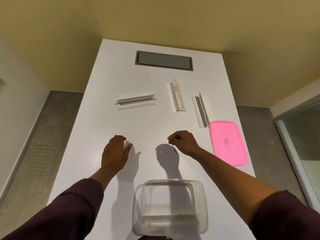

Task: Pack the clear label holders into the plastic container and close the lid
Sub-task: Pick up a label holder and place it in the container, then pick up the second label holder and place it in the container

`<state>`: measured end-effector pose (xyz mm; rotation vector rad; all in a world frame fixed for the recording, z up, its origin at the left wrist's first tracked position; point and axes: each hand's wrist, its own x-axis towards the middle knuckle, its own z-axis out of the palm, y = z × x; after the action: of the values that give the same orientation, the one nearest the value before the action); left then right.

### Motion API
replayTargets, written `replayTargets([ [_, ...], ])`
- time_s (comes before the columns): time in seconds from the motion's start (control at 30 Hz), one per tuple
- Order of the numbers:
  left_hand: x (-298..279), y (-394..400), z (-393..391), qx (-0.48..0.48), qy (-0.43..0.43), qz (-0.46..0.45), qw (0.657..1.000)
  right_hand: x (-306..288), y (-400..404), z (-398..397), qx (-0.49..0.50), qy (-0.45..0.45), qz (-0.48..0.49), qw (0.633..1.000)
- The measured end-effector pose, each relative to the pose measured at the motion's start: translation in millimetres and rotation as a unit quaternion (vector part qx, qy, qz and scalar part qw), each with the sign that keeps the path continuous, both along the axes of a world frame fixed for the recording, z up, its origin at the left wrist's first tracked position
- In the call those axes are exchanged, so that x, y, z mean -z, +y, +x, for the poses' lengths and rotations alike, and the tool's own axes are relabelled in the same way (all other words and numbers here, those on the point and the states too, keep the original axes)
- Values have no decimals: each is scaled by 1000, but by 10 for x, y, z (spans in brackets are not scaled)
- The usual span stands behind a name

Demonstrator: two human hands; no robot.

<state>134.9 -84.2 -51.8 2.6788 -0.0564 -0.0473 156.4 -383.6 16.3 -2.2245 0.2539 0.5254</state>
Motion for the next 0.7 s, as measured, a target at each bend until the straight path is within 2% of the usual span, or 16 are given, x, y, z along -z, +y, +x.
replayTargets([
  [0.2, 444, 334, 461, 14, 88, 50, 995, 167, 221, 974, 13, 23, -9, 1000],
  [0.43, 867, 457, 615, 26, 72, 66, 995, 377, 413, 1995, 28, 24, 15, 999],
  [0.7, 1023, 414, 588, 9, 38, 61, 997, 676, 634, 2687, 137, 31, 75, 987],
])
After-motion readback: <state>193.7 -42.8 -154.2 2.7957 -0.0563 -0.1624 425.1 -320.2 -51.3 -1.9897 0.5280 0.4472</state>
